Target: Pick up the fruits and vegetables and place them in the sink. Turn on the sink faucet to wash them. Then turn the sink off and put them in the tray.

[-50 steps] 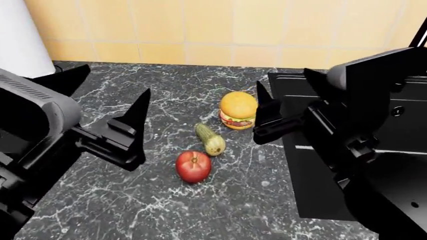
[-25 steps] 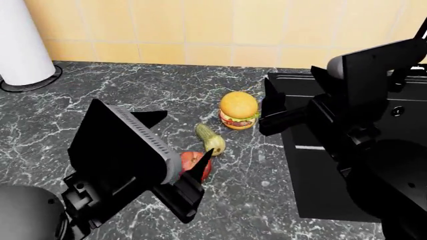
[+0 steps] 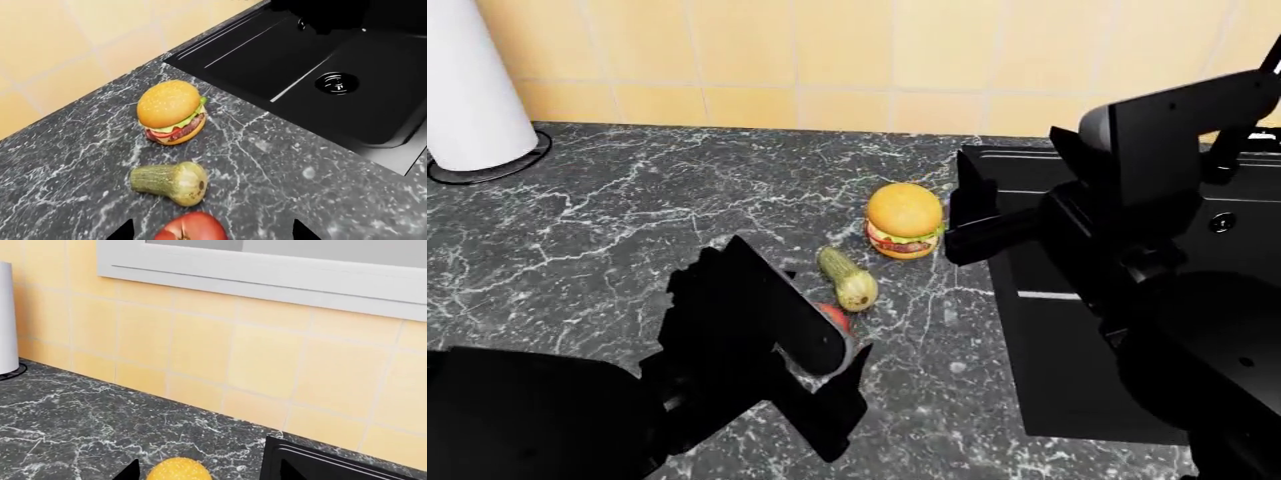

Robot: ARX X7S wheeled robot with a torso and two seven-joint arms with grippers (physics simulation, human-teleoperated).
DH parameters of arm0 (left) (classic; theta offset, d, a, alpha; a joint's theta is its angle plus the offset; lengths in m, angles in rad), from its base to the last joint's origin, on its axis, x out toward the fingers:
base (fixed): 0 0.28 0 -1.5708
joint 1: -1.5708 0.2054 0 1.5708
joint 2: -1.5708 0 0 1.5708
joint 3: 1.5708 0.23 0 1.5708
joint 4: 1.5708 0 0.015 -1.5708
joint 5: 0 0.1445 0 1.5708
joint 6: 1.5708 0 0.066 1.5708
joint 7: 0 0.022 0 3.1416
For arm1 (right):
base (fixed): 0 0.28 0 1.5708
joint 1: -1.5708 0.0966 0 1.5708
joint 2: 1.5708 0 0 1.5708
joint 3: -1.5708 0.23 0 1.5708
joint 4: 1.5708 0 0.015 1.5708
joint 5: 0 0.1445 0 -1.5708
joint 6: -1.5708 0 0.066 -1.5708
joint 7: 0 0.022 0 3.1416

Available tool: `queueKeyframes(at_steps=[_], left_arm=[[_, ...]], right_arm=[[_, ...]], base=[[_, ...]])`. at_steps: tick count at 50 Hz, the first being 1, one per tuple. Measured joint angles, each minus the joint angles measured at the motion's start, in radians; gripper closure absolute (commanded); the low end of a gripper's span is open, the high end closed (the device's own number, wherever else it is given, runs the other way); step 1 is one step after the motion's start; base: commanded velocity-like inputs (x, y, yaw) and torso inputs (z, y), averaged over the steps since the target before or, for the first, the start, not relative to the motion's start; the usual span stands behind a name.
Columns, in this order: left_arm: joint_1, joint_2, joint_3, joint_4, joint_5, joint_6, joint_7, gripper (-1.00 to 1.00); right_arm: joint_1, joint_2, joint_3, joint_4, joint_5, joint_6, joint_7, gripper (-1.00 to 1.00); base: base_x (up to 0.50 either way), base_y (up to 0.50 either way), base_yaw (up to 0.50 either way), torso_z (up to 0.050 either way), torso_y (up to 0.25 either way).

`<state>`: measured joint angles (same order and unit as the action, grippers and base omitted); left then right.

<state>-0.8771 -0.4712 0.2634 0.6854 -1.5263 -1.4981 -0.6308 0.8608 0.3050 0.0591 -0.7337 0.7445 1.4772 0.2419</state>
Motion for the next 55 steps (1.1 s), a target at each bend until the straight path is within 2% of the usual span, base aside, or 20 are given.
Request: queueKeyframes(at_steps=[31,53,54,55], left_arm=[[0.010,-0.029,0.220,-0.106,0.320,0.117,0.143,-1.00],[0.034,-0.040,0.336,-0.187,0.454,0.198,0.206,-1.00],[0.035,-0.040,0.339,-0.190,0.457,0.201,0.208,1.00],[0.036,-0.041,0.341,-0.192,0.459,0.204,0.210,1.00]], right_arm=[[0.010,0.006,-0.033,0.027,0.022,-0.036,0.028,-1.00],[0.010,0.011,-0.063,0.047,0.028,-0.068,0.041,-1.00],[0.010,0.011,-0.064,0.048,0.029,-0.069,0.042,-1.00],[0.009,0.012,-0.066,0.048,0.029,-0.070,0.042,-1.00]], base=[[0.00,0.00,0.00,0.000,0.000],[0.00,0.00,0.00,0.000,0.000],[0.00,0.00,0.00,0.000,0.000],[0.00,0.00,0.00,0.000,0.000]])
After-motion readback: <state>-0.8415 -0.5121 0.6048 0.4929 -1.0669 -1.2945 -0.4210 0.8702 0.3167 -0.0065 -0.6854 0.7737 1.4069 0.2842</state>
